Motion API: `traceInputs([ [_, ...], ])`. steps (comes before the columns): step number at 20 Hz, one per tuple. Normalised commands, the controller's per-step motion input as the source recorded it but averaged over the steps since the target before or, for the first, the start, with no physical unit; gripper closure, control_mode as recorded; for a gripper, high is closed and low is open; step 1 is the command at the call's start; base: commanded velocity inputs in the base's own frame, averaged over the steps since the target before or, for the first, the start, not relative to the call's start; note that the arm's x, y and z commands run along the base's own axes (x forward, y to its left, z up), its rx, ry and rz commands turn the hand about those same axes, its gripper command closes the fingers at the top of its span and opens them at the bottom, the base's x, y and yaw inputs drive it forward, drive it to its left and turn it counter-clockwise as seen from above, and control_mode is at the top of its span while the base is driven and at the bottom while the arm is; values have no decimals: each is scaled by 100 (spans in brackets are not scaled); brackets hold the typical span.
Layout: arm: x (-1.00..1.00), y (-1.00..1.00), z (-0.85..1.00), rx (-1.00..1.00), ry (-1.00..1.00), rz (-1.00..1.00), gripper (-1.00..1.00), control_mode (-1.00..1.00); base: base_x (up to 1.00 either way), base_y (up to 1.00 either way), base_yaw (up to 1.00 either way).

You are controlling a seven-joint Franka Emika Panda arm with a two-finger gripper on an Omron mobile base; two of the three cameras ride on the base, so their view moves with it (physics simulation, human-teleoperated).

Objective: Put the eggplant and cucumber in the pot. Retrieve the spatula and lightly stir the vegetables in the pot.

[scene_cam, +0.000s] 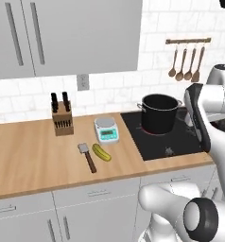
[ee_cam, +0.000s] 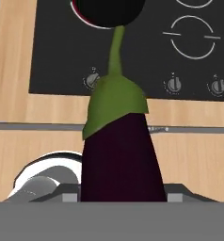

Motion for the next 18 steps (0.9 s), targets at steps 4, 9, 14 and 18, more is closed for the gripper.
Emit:
traceInputs([
  [4, 0, 0, 0, 0, 0, 0, 100, 100, 72, 0, -7],
  [9, 0, 0, 0, 0, 0, 0, 100, 100, 73, -8, 3],
  [14, 0, 0, 0, 0, 0, 0, 100, 100, 66, -33, 21],
  [18, 30, -25, 6, 4, 0, 9, 100, -100, 31, -19, 11],
])
